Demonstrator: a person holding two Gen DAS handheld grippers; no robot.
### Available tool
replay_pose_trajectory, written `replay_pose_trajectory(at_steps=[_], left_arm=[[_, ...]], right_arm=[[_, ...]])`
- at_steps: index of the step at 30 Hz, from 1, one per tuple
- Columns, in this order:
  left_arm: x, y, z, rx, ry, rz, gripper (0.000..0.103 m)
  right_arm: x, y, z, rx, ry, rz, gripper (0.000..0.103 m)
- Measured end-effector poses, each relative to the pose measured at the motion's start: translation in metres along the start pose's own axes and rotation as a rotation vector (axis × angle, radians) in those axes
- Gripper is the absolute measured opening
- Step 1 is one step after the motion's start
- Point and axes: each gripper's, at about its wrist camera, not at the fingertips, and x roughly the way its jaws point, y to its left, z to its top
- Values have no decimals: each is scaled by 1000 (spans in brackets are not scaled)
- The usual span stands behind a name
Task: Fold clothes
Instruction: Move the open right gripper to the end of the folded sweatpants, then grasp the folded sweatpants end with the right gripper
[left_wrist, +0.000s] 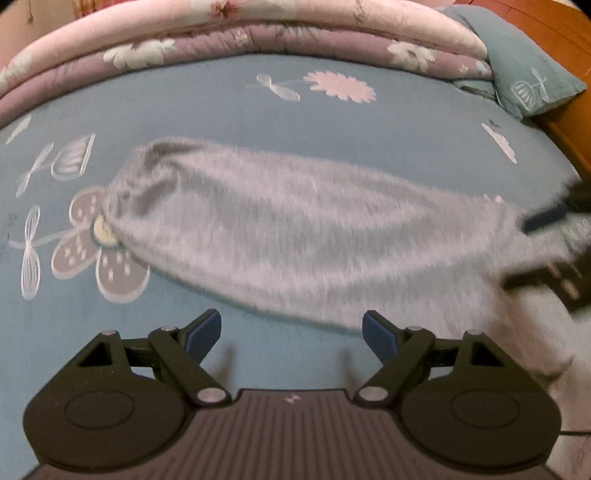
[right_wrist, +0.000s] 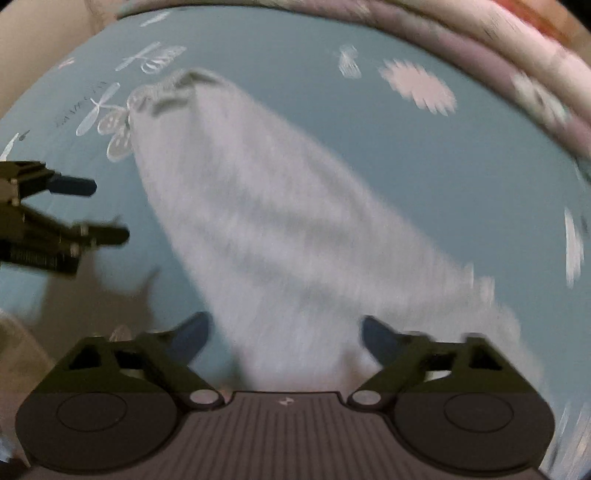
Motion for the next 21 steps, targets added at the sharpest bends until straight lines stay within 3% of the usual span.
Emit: replay_pose_trajectory(at_steps=[6, 10, 15, 19, 21], left_arm=[[15, 12, 11, -95, -1, -17, 84], [27, 13, 11, -125, 8, -24, 84], [41, 9, 12, -131, 19, -44, 84], [47, 9, 15, -124, 15, -53, 84], [50, 10, 16, -125, 13, -53, 84]], right_arm=[[56, -23, 91, -200, -90, 17, 50], [94, -33, 132, -304, -105, 73, 49], [126, -39, 145, -381, -48, 126, 48], [143, -39, 141, -412, 14, 179, 10], [142, -35, 139, -431, 9, 187, 4]])
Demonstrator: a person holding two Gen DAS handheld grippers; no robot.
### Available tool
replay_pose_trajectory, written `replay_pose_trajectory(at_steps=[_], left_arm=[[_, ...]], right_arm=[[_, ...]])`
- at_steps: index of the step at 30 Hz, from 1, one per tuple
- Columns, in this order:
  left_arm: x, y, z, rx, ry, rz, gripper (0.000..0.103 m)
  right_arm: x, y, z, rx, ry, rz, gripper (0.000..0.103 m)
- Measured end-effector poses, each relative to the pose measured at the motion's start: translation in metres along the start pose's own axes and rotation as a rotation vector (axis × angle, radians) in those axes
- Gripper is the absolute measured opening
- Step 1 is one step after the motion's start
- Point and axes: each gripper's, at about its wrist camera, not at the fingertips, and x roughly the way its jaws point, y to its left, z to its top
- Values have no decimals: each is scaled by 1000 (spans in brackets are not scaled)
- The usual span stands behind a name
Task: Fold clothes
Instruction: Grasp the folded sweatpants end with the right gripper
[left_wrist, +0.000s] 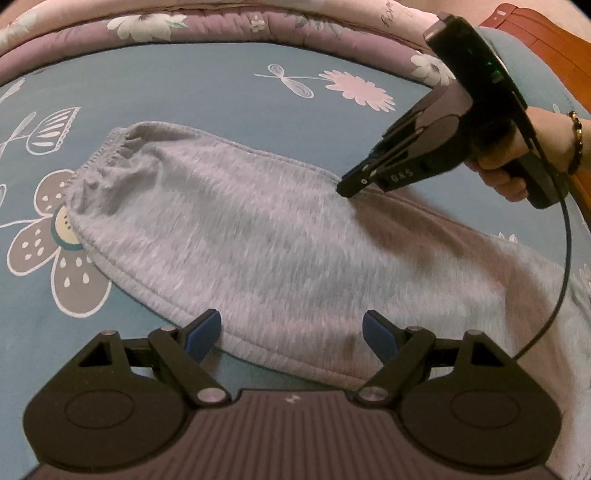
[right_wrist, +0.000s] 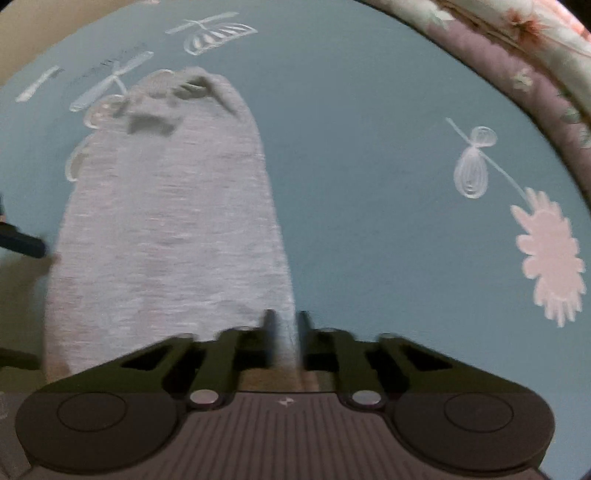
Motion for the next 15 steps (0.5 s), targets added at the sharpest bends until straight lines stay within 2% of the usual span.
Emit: replay_pose_trajectory(at_steps=[7, 11, 12, 15], left_arm=[[15, -1, 4, 8, -3, -31, 84], [33, 0, 1, 10, 49, -22, 84], [31, 0, 1, 17, 38, -27, 84], [19, 3, 3, 8, -11, -64, 84]], right_arm=[[0, 1, 7, 15, -58, -80, 2], [3, 5, 8, 28, -60, -108, 5], [1, 4, 9, 45, -75, -100, 8], [-13, 3, 12, 56, -140, -58, 33]])
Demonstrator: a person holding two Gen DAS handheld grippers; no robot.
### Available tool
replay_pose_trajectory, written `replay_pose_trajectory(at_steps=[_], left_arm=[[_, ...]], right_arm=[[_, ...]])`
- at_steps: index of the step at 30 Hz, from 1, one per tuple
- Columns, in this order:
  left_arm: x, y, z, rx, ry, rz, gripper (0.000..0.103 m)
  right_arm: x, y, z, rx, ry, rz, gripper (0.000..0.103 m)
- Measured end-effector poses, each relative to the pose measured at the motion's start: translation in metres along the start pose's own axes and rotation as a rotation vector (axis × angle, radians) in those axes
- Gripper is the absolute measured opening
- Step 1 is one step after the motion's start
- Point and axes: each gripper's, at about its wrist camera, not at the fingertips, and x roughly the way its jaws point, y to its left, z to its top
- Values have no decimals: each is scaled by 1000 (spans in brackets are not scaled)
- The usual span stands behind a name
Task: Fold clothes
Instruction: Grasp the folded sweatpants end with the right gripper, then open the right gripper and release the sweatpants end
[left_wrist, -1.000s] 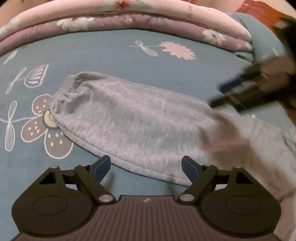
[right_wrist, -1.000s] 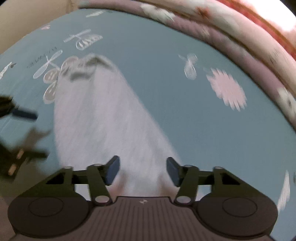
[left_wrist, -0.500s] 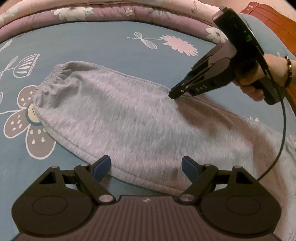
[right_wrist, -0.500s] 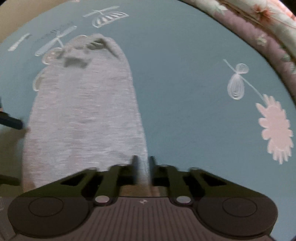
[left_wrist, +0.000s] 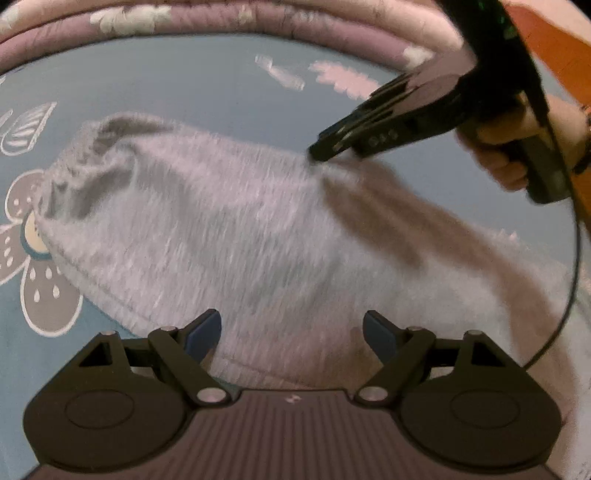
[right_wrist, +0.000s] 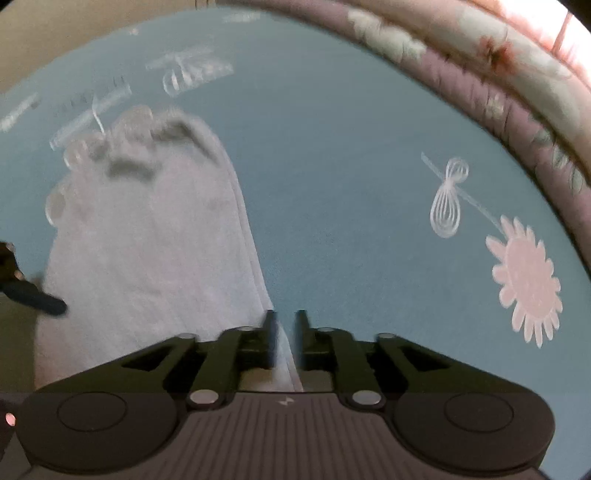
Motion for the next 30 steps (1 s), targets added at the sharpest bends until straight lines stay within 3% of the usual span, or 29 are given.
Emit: replay_pose_trajectory(at_steps=[7, 9, 10, 11, 16, 18, 20, 22, 23, 30], left_arm=[[0, 12, 11, 4, -36, 49, 84], [1, 19, 14, 7, -48, 73, 84], [2, 24, 15, 6, -52, 85, 84], [5, 29, 17, 0, -52, 96, 84], [11, 51, 21, -41, -31, 140, 84], [10, 56, 21, -38, -26, 150, 84], [6, 59, 21, -38, -35, 139, 84], [3, 61, 23, -30, -65, 147, 84], [4, 62, 24, -26, -70, 162, 84], [7, 81, 21, -57, -14, 294, 85]], right_arm=[[27, -4, 22, 33, 29, 93, 36], [34, 2, 24, 18, 55, 149, 26], [36, 7, 25, 1, 66, 173, 16], [38, 10, 26, -12, 68, 156, 5], [39, 11, 35, -8, 35, 28, 3], [40, 7, 39, 29, 40, 40, 4], [38, 6, 42, 38, 30, 65, 13], [33, 6, 47, 58, -16, 77, 51], [33, 5, 50, 65, -35, 78, 59], [69, 14, 74, 74, 18, 79, 56]])
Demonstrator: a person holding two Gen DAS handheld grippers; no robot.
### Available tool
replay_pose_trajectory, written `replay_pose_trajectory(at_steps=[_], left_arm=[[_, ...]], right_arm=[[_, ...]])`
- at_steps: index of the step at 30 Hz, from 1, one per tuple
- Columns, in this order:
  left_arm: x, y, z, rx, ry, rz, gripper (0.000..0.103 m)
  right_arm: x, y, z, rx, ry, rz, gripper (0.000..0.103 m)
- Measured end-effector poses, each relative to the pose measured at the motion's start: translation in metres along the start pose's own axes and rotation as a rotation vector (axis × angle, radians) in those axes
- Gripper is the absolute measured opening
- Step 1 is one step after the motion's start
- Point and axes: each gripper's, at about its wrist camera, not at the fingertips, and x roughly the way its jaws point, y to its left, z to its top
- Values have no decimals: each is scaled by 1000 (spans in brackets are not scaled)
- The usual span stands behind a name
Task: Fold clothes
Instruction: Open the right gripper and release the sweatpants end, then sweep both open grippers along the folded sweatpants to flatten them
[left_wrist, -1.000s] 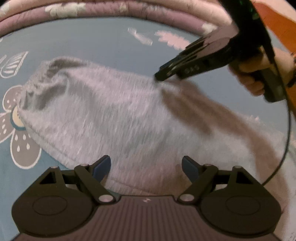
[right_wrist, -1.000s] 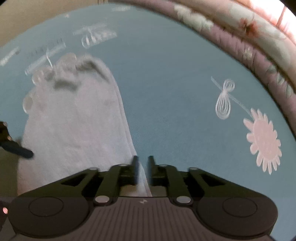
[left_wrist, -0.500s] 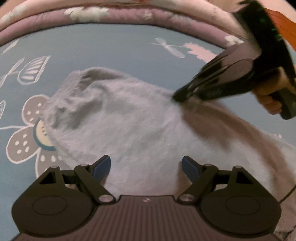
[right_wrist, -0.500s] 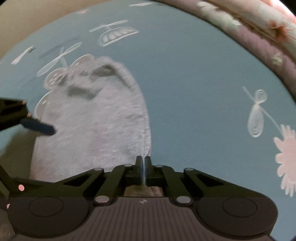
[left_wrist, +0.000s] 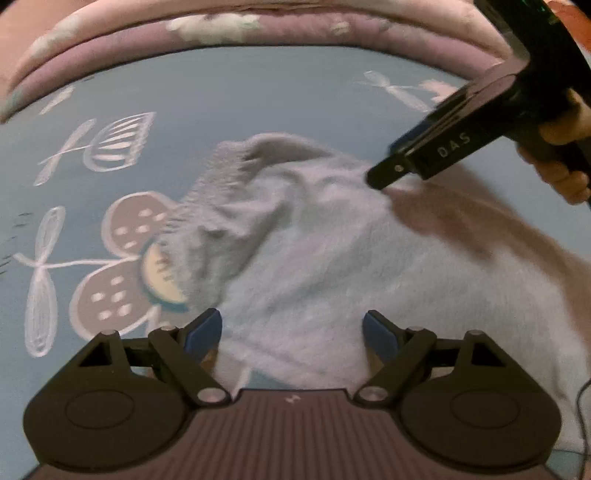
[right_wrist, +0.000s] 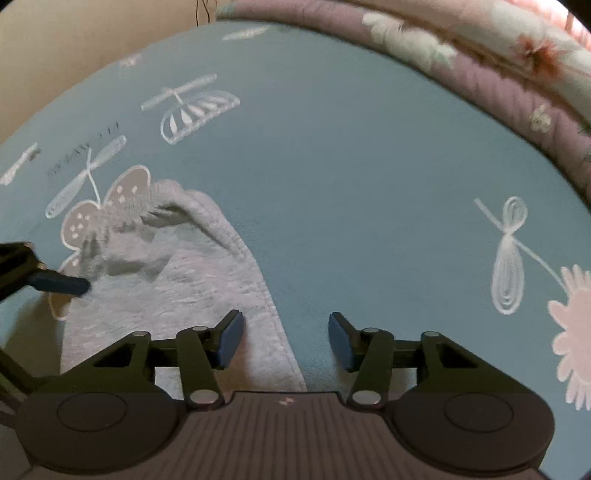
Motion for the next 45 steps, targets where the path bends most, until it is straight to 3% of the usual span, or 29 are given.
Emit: replay_pose_trajectory(at_steps=[2, 4, 7, 10, 12, 13, 14, 17, 20, 21, 24, 27, 32, 35, 37, 41, 43, 45], left_arm=[[-1, 7, -1, -26, 8, 30, 85], [-5, 16, 0, -70, 14, 24, 84], [-21, 22, 4, -105, -37, -56, 84], [-32, 12, 7, -51, -103, -181, 85], [-31, 3, 7, 2, -126, -276, 85], [-27, -1, 8, 30, -127, -318, 85], [-23, -7, 8, 57, -118, -346, 85], [-13, -20, 9, 124, -94, -333, 86], [0, -17, 4, 96, -19, -211, 85], [-1, -15, 1, 96, -28, -199, 86], [-10, -14, -1, 125, -3, -182, 85], [-27, -16, 6, 155, -42, -256, 86], [-23, -43, 25, 207, -58, -340, 88], [-8, -64, 25, 236, -32, -352, 88], [4, -72, 20, 250, 2, -288, 88], [3, -57, 12, 207, 12, -81, 92], [-3, -53, 17, 158, 29, -60, 88], [-18, -69, 18, 187, 0, -114, 90]], right_arm=[[3, 5, 4, -9, -27, -22, 49], [5, 8, 8, 8, -42, -49, 49], [-12, 7, 9, 75, -103, -1, 49], [-34, 19, 0, 52, -138, 50, 46], [-38, 28, -10, 18, -110, 103, 27], [-35, 32, -14, 5, -86, 112, 11], [-27, 37, -16, -4, -63, 112, 9], [-4, 49, -20, -14, -13, 112, 10], [11, 60, -5, 3, -64, 90, 13], [16, 63, 2, 8, -76, 91, 13], [15, 59, 11, 39, -87, 108, 14], [-17, 43, 2, 97, -119, 99, 29], [-93, 1, -50, 301, -105, 32, 34], [-142, -25, -95, 432, -105, -18, 48], [-174, -35, -128, 485, -97, -86, 49], [-217, -42, -194, 564, -45, -216, 51], [-225, -40, -224, 594, -19, -237, 52], [-222, -36, -248, 630, -10, -214, 52]])
